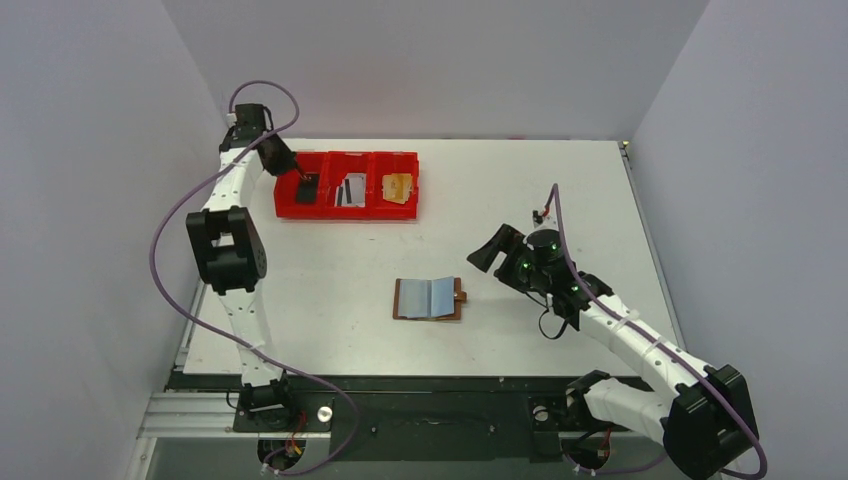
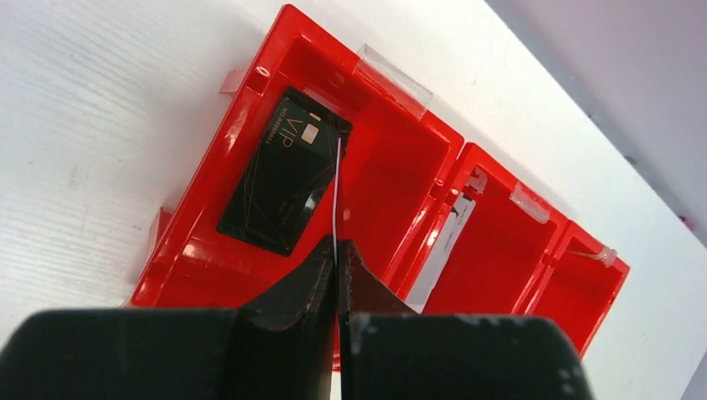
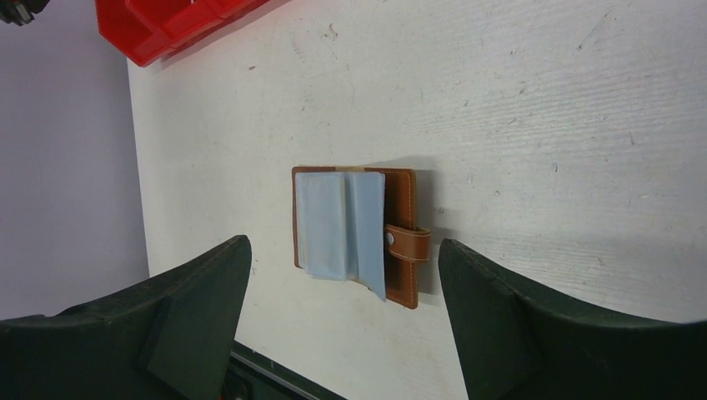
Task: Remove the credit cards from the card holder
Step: Place the credit card in the storage box.
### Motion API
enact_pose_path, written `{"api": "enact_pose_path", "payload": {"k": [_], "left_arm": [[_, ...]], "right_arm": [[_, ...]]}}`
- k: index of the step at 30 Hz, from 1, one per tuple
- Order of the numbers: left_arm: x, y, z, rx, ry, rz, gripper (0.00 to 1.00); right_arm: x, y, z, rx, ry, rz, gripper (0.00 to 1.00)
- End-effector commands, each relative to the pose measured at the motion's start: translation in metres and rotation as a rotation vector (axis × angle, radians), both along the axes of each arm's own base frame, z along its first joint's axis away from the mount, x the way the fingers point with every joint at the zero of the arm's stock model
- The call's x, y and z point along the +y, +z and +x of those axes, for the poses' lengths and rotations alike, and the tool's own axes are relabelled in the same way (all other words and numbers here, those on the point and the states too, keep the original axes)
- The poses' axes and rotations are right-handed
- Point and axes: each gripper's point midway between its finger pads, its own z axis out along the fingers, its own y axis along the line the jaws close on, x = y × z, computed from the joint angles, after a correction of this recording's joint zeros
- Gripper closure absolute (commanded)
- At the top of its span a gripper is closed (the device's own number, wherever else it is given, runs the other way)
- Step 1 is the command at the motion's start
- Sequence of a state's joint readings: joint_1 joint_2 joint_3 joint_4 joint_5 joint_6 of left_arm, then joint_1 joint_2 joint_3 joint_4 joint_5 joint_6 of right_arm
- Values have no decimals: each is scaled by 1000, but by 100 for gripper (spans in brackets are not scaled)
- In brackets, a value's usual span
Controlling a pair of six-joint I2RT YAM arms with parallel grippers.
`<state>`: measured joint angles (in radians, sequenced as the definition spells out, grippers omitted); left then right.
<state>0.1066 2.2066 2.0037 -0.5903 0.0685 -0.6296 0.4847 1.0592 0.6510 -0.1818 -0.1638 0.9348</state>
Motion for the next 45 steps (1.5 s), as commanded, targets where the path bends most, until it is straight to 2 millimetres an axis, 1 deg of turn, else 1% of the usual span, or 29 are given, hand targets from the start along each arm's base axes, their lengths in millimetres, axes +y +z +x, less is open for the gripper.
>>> {"api": "enact_pose_path", "payload": {"k": [1, 5, 9, 11, 13, 14, 15, 19, 20, 23, 25, 26, 29, 30, 31, 32, 33, 34, 35, 36, 37, 38, 39, 40, 41, 42, 43, 44, 45], "left_arm": [[-12, -9, 3, 33, -125, -15, 100], [-10, -25, 0, 83, -130, 7, 100], [-10, -31, -1, 91, -138, 10, 99], [-11, -31, 0, 89, -143, 8, 92], [-12, -27, 0, 84, -145, 14, 78], [-12, -22, 0, 74, -146, 16, 75], [-12, -18, 1, 66, -147, 19, 69], [-11, 5, 2, 33, -143, 36, 59], [-10, 14, 2, 16, -140, 44, 58], [-10, 31, 0, -4, -136, 62, 56], [-12, 48, -4, -26, -134, 73, 55], [-14, 51, -7, -27, -134, 74, 55], [-25, 68, -15, -48, -139, 82, 55], [-28, 70, -18, -48, -142, 83, 55], [-37, 76, -24, -51, -150, 85, 55], [-40, 77, -27, -48, -152, 86, 55], [-48, 82, -35, -49, -158, 89, 55], [-57, 86, -39, -52, -171, 92, 55], [-69, 89, -49, -49, -185, 105, 55], [-73, 93, -54, -54, -190, 112, 54], [-83, 95, -68, -53, -207, 117, 55], [-86, 97, -73, -63, -213, 117, 55], [-92, 95, -89, -55, -224, 115, 55], [-94, 96, -94, -65, -223, 110, 55], [-100, 94, -111, -58, -236, 105, 54], [-103, 94, -117, -63, -241, 102, 54], [-109, 89, -134, -52, -252, 110, 54], [-114, 74, -146, -21, -265, 120, 55], [-116, 83, -156, -44, -269, 121, 55]], "right_arm": [[9, 25, 12, -54, -11, 23, 21], [16, 29, 13, -58, 4, 19, 21], [22, 29, 13, -53, 21, 14, 21], [23, 28, 12, -50, 27, 11, 21], [25, 27, 12, -49, 34, 9, 21], [26, 27, 12, -50, 37, 7, 21], [27, 27, 11, -49, 42, 6, 21], [29, 26, 10, -47, 53, -1, 21], [30, 25, 10, -46, 56, -3, 21], [33, 25, 9, -47, 67, -14, 21], [34, 24, 8, -48, 72, -30, 21], [37, 25, 8, -49, 81, -36, 21], [40, 20, 7, -42, 88, -79, 21], [45, 23, 7, -48, 99, -83, 21], [45, 18, 7, -37, 99, -104, 22], [49, 21, 6, -43, 112, -109, 22], [50, 16, 6, -29, 117, -126, 22], [55, 19, 6, -36, 130, -131, 22], [55, 14, 6, -24, 132, -153, 22], [60, 17, 5, -33, 144, -164, 22], [61, 13, 6, -25, 146, -184, 22], [66, 12, 4, -27, 166, -195, 22], [70, 10, 4, -21, 176, -204, 22], [73, 8, 4, -29, 179, -224, 22], [77, 5, 5, -26, 184, -236, 22], [82, 3, 2, -31, 196, -255, 22], [89, 0, 0, -26, 213, -271, 23], [91, -3, 0, -25, 211, -291, 23], [98, -6, -2, -23, 224, -304, 23]]}}
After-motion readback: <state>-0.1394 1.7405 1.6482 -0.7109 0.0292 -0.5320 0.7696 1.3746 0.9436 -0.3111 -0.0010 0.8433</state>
